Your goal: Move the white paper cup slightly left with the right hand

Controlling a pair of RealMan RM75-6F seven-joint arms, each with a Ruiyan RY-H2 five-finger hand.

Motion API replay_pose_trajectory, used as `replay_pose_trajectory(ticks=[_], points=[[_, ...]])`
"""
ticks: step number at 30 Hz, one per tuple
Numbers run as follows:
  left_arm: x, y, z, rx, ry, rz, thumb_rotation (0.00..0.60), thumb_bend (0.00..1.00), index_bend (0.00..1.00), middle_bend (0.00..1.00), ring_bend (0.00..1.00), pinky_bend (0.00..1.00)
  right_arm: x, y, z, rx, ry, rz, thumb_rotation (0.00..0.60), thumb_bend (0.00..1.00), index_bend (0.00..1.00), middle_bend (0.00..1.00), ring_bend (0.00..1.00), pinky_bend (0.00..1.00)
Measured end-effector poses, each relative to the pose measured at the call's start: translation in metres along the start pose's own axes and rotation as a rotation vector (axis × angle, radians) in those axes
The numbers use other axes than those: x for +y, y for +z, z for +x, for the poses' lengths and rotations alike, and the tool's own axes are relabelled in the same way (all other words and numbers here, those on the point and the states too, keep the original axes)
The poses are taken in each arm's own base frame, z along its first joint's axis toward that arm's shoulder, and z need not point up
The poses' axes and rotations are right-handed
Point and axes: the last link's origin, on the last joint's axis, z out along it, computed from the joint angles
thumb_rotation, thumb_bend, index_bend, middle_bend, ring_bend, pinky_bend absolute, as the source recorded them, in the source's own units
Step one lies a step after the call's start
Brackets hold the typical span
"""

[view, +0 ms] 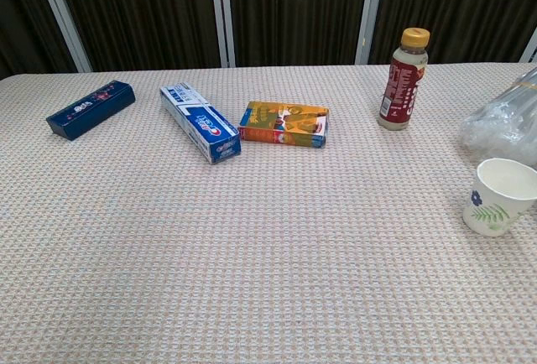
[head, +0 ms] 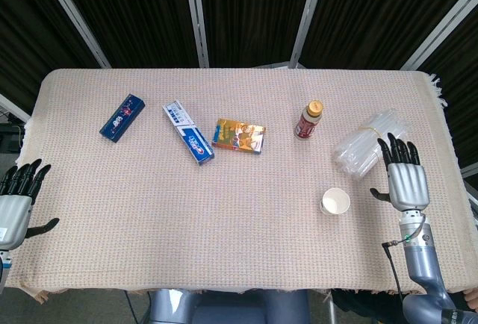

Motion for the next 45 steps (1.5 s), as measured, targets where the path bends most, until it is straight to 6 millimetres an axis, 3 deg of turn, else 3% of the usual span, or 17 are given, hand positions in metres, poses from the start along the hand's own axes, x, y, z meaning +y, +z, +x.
replay_pose_trajectory(ticks=[21, 28, 33, 45], points=[[0.0, 0.002, 0.0, -0.003, 0.002, 0.003, 0.6, 0.0, 0.0, 0.0, 0.0, 0.0, -0.007, -0.005, 0.006, -0.004, 0.027, 0.022, 0.6, 0.05, 0.0, 0.0, 0.0, 0.0], [0.001, 0.002, 0.0, -0.002, 0.006, 0.003, 0.6, 0.0, 0.0, 0.0, 0.0, 0.0, -0.023, -0.017, 0.019, -0.067, 0.091, 0.07, 0.6, 0.03, 0.01, 0.0, 0.0, 0.0], [0.001, 0.001, 0.0, -0.002, 0.006, 0.004, 0.6, 0.0, 0.0, 0.0, 0.0, 0.0, -0.038, -0.032, 0.023, -0.14, 0.091, 0.137, 0.6, 0.03, 0.08, 0.0, 0.0, 0.0], [0.001, 0.002, 0.0, -0.004, 0.007, 0.004, 0.6, 0.0, 0.0, 0.0, 0.0, 0.0, -0.062, -0.047, 0.008, -0.281, 0.049, 0.216, 0.6, 0.07, 0.18, 0.0, 0.0, 0.0]])
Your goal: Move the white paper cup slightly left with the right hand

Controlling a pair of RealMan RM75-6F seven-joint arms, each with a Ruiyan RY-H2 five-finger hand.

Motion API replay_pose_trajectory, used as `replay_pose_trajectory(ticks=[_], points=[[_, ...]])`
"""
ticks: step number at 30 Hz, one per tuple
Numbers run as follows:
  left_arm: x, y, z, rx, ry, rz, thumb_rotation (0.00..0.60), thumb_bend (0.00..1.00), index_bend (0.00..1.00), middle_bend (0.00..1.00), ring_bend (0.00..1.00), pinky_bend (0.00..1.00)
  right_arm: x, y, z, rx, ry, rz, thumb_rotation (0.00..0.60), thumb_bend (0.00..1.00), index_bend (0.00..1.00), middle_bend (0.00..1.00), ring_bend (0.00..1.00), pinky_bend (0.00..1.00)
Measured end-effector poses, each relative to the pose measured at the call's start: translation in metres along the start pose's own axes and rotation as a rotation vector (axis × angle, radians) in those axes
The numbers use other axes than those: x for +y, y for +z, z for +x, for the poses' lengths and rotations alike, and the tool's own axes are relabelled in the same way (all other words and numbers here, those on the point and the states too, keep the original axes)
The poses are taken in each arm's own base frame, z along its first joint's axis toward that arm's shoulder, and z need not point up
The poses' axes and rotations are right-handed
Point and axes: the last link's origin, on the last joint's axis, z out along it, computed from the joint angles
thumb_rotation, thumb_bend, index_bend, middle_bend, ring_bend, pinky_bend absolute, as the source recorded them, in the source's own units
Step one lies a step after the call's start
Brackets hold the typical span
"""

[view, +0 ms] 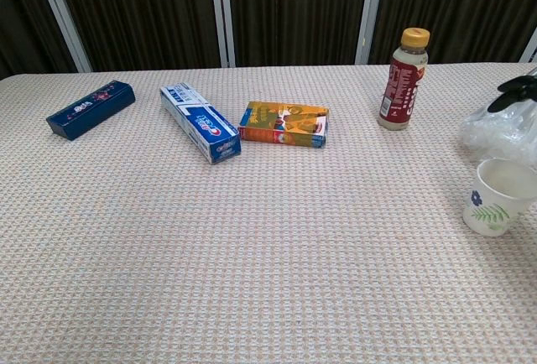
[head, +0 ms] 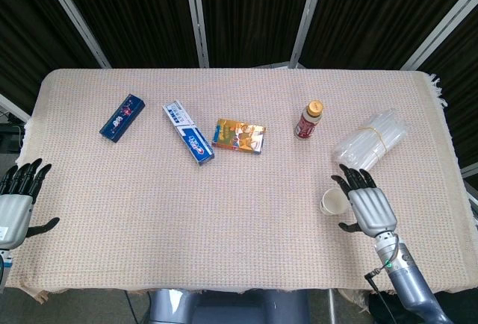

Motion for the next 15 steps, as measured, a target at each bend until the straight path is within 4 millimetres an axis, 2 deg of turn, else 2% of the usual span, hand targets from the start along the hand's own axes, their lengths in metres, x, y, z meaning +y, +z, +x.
replay_pose_trajectory(ticks=[7, 15], points=[[0.0, 0.0, 0.0, -0.001, 0.001, 0.002, 0.6, 0.0, 0.0, 0.0, 0.0, 0.0, -0.004, 0.015, -0.009, -0.024, 0.001, -0.009, 0.6, 0.09, 0.23, 0.0, 0.0, 0.0], [0.0, 0.0, 0.0, -0.001, 0.002, 0.001, 0.6, 0.0, 0.0, 0.0, 0.0, 0.0, -0.004, 0.026, -0.017, -0.046, -0.019, -0.027, 0.6, 0.09, 0.24, 0.0, 0.0, 0.0]])
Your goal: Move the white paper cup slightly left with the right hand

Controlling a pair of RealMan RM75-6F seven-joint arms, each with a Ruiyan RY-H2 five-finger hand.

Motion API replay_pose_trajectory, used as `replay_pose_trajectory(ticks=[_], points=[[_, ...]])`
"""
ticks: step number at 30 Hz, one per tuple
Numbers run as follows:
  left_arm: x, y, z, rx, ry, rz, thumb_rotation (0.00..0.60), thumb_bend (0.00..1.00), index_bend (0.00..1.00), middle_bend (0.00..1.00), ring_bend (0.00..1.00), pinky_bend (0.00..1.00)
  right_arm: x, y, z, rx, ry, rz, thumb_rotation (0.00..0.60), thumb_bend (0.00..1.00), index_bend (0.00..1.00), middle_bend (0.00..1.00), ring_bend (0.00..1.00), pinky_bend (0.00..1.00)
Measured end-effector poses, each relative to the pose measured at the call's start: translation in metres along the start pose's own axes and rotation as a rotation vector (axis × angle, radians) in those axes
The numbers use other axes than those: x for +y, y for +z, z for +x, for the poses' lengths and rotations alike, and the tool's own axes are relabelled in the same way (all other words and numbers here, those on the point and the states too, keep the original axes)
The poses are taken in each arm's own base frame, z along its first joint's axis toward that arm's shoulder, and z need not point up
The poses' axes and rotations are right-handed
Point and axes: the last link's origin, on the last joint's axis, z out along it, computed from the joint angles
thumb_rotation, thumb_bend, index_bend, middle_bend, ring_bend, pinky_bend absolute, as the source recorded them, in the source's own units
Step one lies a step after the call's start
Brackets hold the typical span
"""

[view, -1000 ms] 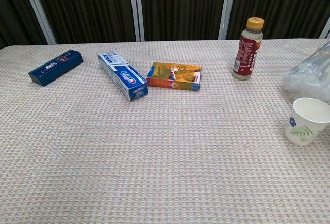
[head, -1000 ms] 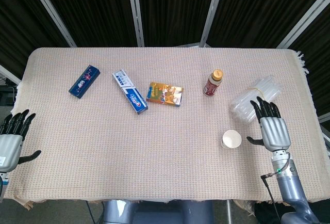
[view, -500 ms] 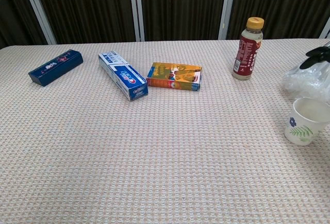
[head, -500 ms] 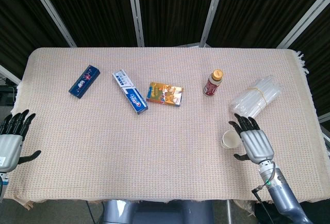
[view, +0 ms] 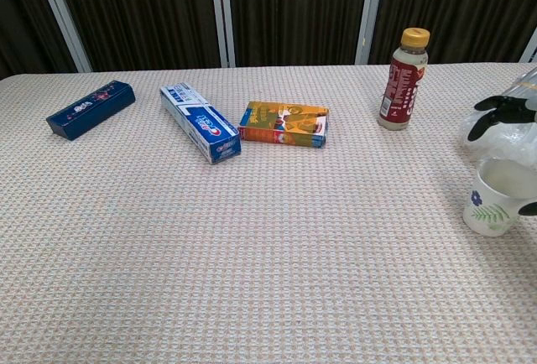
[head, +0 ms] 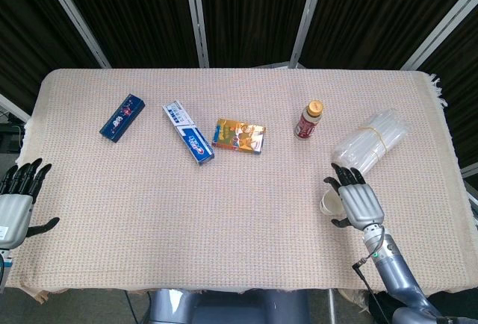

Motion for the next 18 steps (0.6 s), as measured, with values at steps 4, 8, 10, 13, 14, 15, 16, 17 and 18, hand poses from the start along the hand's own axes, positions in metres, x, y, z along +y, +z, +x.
replay_pose_trajectory(ticks=[4, 8, 10, 13, 14, 15, 16, 17, 18], points=[[0.0, 0.0, 0.0, 0.0, 0.0, 0.0, 0.6, 0.0, 0.0, 0.0, 0.0, 0.0, 0.001, 0.005, -0.004, -0.024, -0.018, -0.018, 0.6, 0.11, 0.26, 0.0, 0.0, 0.0], [0.0, 0.0, 0.0, 0.0, 0.0, 0.0, 0.6, 0.0, 0.0, 0.0, 0.0, 0.0, 0.003, 0.008, -0.007, -0.042, -0.032, -0.034, 0.6, 0.13, 0.31, 0.01, 0.0, 0.0], [0.0, 0.0, 0.0, 0.0, -0.001, 0.0, 0.6, 0.0, 0.0, 0.0, 0.0, 0.0, 0.003, 0.009, -0.008, -0.048, -0.036, -0.04, 0.6, 0.14, 0.34, 0.02, 0.0, 0.0], [0.0, 0.0, 0.0, 0.0, -0.001, 0.0, 0.6, 0.0, 0.0, 0.0, 0.0, 0.0, 0.002, 0.01, -0.009, -0.046, -0.039, -0.042, 0.6, 0.15, 0.38, 0.04, 0.0, 0.0], [0.0, 0.0, 0.0, 0.0, 0.0, 0.0, 0.6, 0.0, 0.0, 0.0, 0.0, 0.0, 0.002, 0.011, -0.009, -0.044, -0.039, -0.042, 0.6, 0.16, 0.39, 0.05, 0.0, 0.0], [0.0, 0.0, 0.0, 0.0, 0.0, 0.0, 0.6, 0.0, 0.0, 0.0, 0.0, 0.0, 0.002, 0.011, -0.009, -0.043, -0.04, -0.043, 0.6, 0.17, 0.4, 0.06, 0.0, 0.0], [0.0, 0.0, 0.0, 0.0, -0.001, 0.0, 0.6, 0.0, 0.0, 0.0, 0.0, 0.0, 0.002, 0.011, -0.009, -0.041, -0.041, -0.044, 0.6, 0.17, 0.41, 0.06, 0.0, 0.0], [0.0, 0.0, 0.0, 0.0, -0.001, 0.0, 0.6, 0.0, 0.0, 0.0, 0.0, 0.0, 0.002, 0.011, -0.009, -0.039, -0.042, -0.045, 0.6, 0.18, 0.42, 0.07, 0.0, 0.0], [0.0, 0.0, 0.0, 0.0, -0.001, 0.0, 0.6, 0.0, 0.0, 0.0, 0.0, 0.0, 0.002, 0.012, -0.01, -0.038, -0.042, -0.046, 0.6, 0.18, 0.42, 0.08, 0.0, 0.0]])
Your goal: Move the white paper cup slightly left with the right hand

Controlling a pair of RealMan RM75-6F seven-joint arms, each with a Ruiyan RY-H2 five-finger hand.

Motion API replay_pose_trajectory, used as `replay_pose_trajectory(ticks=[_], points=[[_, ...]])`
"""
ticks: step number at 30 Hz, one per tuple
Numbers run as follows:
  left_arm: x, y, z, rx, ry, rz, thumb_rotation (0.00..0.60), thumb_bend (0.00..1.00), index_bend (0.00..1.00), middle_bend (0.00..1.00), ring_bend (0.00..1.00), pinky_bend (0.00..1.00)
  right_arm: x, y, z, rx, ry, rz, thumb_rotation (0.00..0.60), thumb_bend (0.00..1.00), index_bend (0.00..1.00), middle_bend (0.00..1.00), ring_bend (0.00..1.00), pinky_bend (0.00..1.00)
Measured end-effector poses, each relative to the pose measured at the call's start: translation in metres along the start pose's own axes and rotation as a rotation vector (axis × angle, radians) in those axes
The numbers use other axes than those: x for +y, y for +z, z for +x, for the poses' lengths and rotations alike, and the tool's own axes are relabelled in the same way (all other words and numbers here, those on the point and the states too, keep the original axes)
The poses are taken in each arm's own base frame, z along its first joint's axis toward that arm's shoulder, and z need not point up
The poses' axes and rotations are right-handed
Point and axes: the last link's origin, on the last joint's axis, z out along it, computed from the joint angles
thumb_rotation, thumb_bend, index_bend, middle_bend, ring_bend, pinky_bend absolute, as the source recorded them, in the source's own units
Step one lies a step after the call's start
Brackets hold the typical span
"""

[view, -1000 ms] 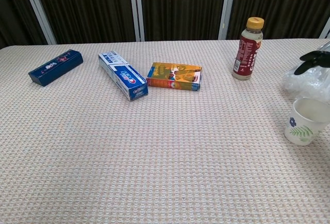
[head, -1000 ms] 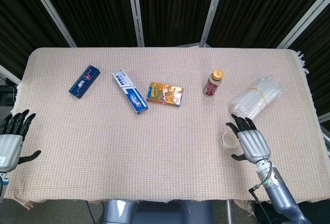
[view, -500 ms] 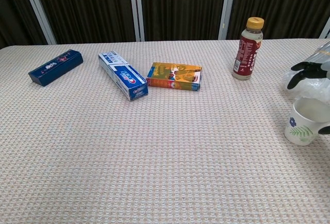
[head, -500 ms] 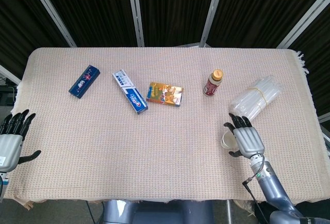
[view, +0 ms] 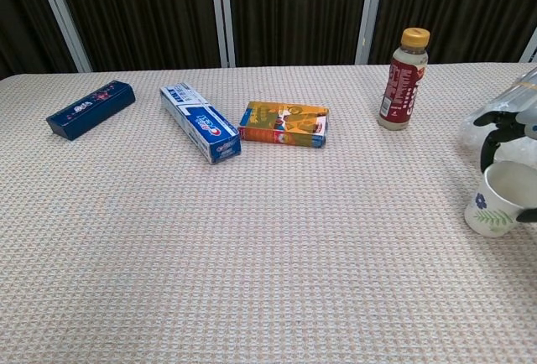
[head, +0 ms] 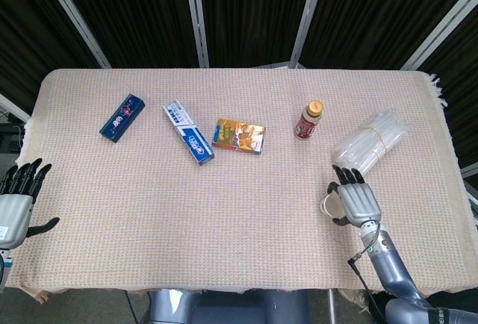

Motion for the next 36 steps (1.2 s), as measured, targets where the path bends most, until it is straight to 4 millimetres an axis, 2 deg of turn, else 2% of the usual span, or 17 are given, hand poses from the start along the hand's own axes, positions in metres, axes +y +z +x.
replay_pose_trajectory(ticks=[9, 18, 25, 36], points=[[0.0, 0.0, 0.0, 0.0, 0.001, 0.0, 0.6, 0.0, 0.0, 0.0, 0.0, 0.0, -0.005, 0.001, 0.002, 0.023, 0.031, 0.01, 0.6, 0.18, 0.44, 0.09, 0.0, 0.0], [0.0, 0.0, 0.0, -0.001, 0.001, 0.002, 0.6, 0.0, 0.0, 0.0, 0.0, 0.0, -0.036, 0.01, 0.015, 0.088, 0.176, 0.091, 0.6, 0.18, 0.45, 0.09, 0.0, 0.0], [0.0, 0.001, 0.0, -0.002, -0.001, -0.001, 0.6, 0.0, 0.0, 0.0, 0.0, 0.0, -0.057, 0.023, 0.009, 0.068, 0.316, 0.099, 0.6, 0.18, 0.45, 0.09, 0.0, 0.0], [0.0, 0.001, 0.0, -0.004, -0.002, -0.004, 0.6, 0.0, 0.0, 0.0, 0.0, 0.0, -0.046, 0.039, -0.006, -0.001, 0.344, -0.006, 0.6, 0.18, 0.45, 0.09, 0.0, 0.0]])
